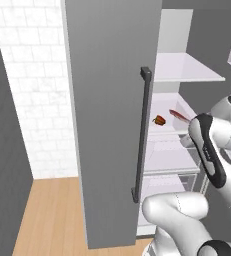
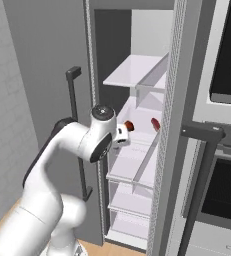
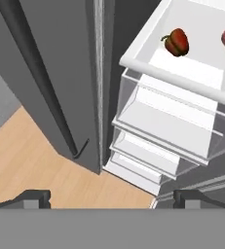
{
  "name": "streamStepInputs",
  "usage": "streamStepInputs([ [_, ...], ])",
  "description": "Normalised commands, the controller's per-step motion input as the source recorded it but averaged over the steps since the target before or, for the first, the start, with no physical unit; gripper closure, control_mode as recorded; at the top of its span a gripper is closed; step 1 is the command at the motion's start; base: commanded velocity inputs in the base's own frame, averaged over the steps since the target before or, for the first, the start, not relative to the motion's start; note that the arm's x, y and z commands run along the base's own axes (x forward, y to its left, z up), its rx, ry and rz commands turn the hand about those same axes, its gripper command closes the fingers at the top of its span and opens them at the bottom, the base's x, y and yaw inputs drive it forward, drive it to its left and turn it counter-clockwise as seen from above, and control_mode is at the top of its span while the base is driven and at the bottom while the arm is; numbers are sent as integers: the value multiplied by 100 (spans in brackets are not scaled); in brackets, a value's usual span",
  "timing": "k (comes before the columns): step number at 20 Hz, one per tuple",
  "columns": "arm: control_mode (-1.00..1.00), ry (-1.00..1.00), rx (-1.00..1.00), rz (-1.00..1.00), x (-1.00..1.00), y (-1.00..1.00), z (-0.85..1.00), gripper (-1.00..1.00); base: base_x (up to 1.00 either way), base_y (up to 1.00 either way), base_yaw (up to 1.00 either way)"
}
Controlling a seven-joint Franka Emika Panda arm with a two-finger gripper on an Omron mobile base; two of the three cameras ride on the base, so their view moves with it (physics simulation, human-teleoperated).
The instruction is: Place one bell pepper and one steak in each tupperware on the nearby counter, to pack two identical lunches.
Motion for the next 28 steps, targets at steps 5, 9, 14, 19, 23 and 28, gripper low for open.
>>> streamStepInputs([
  [5, -100, -1, 0, 39, 74, 0, -8, -100, 0, 0, 0],
  [9, -100, -2, 0, 20, 58, -8, -18, -100, 0, 0, 0],
  [14, -100, -7, 0, 9, 62, 0, -27, -100, 0, 0, 0],
  [19, -100, -8, 0, 7, 62, -1, -19, -100, 0, 0, 0],
  [23, -100, -1, 0, 4, 55, -5, -8, -100, 0, 0, 0],
  [28, -100, -3, 0, 6, 45, -23, -4, -100, 0, 0, 0],
])
